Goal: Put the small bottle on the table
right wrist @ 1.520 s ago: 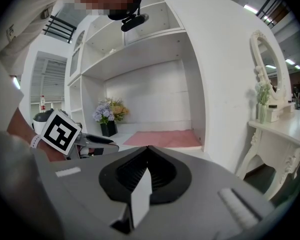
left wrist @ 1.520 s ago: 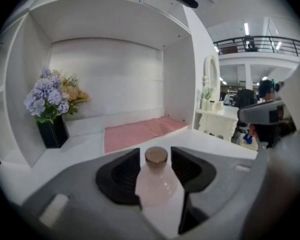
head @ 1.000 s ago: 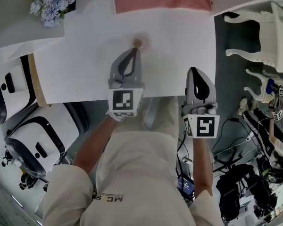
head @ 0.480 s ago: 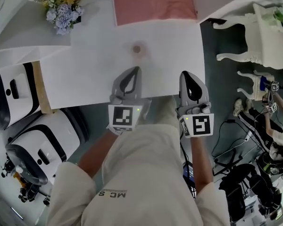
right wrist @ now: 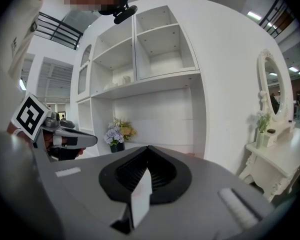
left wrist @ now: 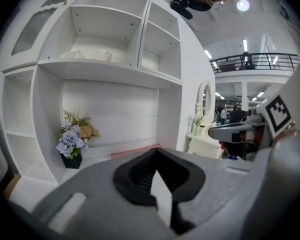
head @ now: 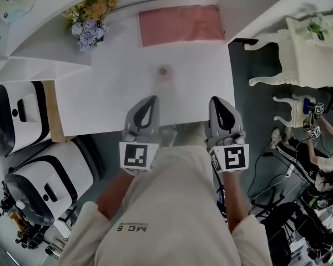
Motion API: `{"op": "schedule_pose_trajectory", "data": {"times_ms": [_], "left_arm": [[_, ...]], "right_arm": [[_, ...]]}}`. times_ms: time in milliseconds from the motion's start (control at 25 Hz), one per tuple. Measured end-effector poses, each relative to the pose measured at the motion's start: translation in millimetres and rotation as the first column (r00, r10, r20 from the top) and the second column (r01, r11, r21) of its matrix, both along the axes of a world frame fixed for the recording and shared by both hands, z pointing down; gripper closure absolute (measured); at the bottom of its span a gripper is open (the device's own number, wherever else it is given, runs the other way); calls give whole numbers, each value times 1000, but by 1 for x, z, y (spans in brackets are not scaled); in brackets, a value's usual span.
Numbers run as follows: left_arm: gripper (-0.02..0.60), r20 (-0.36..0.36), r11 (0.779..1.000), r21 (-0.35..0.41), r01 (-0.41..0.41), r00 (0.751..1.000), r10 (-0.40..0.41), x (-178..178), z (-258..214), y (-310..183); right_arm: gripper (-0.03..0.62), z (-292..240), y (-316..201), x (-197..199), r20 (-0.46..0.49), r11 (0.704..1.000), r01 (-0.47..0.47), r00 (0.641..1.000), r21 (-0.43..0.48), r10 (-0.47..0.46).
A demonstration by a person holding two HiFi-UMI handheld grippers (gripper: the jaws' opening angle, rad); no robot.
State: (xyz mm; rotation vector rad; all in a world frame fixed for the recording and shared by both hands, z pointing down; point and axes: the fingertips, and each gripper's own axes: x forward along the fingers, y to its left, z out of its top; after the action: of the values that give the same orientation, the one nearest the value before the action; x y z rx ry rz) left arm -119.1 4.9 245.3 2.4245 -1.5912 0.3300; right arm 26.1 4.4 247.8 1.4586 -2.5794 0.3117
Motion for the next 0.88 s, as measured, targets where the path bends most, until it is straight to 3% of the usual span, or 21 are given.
{"op": "schedule_pose_trajectory", "data": {"times_ms": [360, 640, 880], "left_arm": [[581, 14, 1000, -20, -5, 1000, 5, -13, -19, 23], [581, 36, 1000, 3, -23, 999, 23, -15, -35, 34], [581, 7, 999, -18, -43, 999, 43, -11, -32, 40]], "right_arm": [[599, -25, 15, 11, -43, 1000, -25, 999, 3, 26], [599, -46, 29, 15, -22, 997, -63, 998, 38, 64], [599, -49, 36, 7, -12, 997, -61, 998, 47, 61]]}}
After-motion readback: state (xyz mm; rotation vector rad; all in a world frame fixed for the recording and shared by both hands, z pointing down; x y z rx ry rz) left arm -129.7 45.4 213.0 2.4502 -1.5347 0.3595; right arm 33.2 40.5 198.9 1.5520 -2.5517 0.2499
